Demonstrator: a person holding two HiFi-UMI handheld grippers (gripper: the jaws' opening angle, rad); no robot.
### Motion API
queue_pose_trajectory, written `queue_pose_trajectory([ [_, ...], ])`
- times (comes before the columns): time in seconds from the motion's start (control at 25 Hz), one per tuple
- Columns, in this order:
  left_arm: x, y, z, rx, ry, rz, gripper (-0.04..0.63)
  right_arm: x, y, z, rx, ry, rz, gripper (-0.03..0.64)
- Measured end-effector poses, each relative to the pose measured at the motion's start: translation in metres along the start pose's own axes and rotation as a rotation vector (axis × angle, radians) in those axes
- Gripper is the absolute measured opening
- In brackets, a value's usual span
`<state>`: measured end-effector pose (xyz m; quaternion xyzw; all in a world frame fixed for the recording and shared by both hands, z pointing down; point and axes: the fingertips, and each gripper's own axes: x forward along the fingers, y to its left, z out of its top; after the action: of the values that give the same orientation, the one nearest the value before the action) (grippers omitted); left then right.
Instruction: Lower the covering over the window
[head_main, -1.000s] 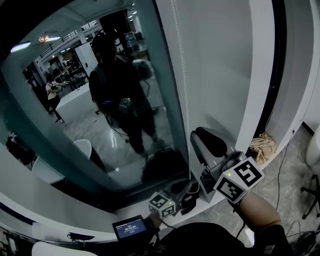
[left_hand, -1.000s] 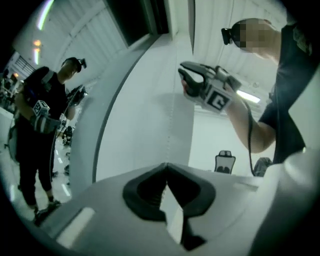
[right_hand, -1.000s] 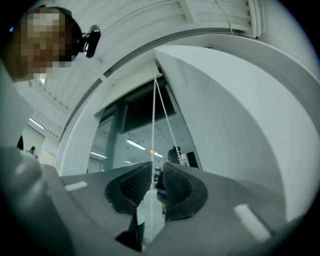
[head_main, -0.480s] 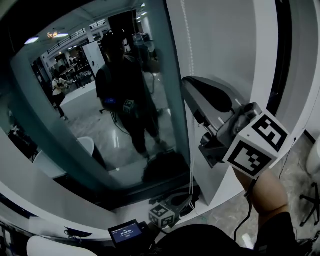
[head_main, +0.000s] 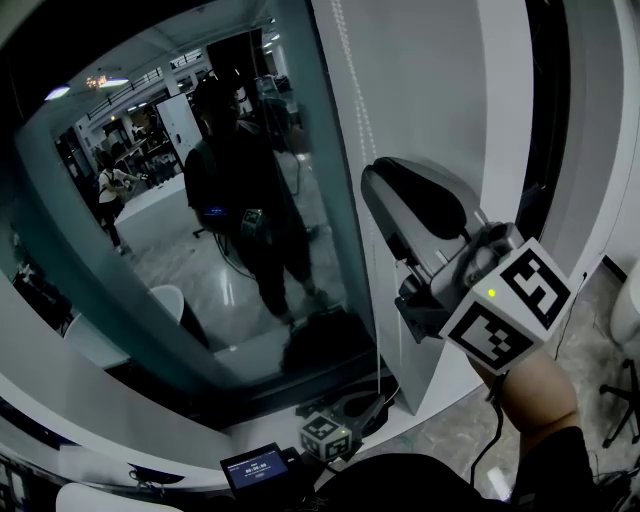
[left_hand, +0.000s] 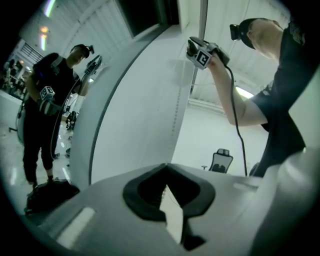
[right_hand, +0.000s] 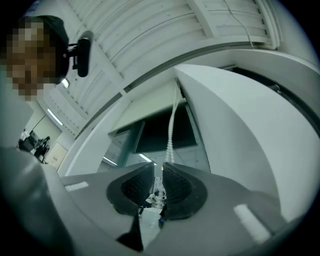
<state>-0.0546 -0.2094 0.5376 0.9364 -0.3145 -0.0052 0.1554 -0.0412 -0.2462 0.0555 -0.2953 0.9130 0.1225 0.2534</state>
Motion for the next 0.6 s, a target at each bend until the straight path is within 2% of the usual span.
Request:
queue_pose_trajectory([
  [0.08,0.002,-0.003,0.001,0.006,-0.008,-0.001,0.006,-0.007,0.014,0.003,-0.1,-0.001,0.006,0.048],
  [0.16,0.004,-0.005,0.0,0.011,-0.01,-0.009,0.006,-0.007,0.013,-0.004,-0.136,0.025,-0.023,0.075],
  [0.4,-0.005,-0.006,-0.004,-0.001,-0.002,-0.008,0.006,0.011,-0.009,-0.02,0.077,0.081,-0.062,0.083],
  [0.52,-0.009,-0.005,-0.003,-0.005,0.009,-0.001,0.006,0.021,-0.012,-0.018,0.097,0.084,-0.065,0.091],
  [0.6,-0.007,-0.006,-0.002,-0.005,0.011,-0.001,0.006,0.02,-0.01,-0.016,0.091,0.078,-0.049,0.051],
])
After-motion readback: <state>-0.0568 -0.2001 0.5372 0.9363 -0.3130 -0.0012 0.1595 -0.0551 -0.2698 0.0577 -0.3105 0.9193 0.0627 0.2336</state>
